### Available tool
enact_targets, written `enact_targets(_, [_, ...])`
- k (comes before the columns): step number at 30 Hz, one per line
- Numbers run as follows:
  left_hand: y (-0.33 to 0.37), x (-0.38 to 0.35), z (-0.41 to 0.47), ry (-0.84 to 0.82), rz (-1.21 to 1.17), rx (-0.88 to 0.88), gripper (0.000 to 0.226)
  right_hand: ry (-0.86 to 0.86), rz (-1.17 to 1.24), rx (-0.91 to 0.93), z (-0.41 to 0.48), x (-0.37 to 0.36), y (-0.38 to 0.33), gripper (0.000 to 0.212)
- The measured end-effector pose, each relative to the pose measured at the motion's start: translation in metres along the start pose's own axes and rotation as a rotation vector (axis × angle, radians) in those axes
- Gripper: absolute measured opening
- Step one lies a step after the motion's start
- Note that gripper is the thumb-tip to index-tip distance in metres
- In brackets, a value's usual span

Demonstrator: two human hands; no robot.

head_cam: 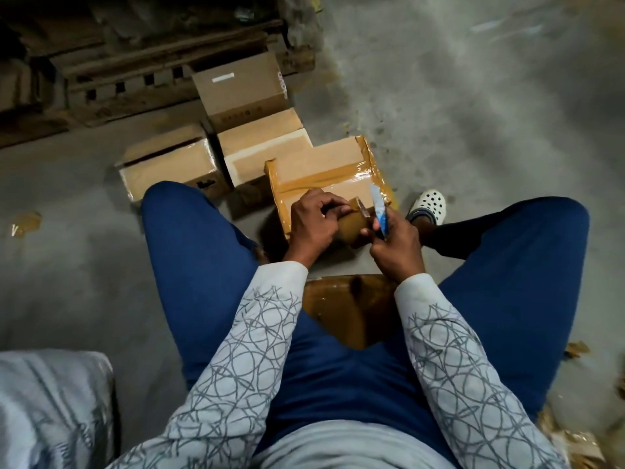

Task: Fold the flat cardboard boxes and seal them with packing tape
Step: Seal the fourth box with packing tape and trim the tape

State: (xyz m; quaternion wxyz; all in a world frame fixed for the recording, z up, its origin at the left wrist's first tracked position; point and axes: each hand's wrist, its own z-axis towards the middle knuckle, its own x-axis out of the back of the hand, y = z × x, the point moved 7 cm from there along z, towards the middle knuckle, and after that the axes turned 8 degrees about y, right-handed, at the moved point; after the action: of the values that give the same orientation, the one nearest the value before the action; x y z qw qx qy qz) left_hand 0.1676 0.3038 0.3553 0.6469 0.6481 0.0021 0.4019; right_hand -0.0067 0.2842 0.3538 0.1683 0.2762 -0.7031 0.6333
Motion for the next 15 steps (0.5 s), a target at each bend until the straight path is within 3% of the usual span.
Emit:
enact_targets(3, [0.006,-0.005,-0.002,-0.003,0.067,-0.084,0.007,0.031,-0.025,-0.011,0.002,0.003,-0.002,0.015])
enact_targets(8, [0.001,-0.017,-0.006,-0.175,0.082,0.043,0.006,0.048,-0.113,-0.030,0.007,0.003,0.000,0.017])
enact_targets(15, [-0.007,-0.007,-0.001,-0.226,0.021,0.148,0.007,0.034,-0.070,-0.091,0.011,0.004,0.004,0.024])
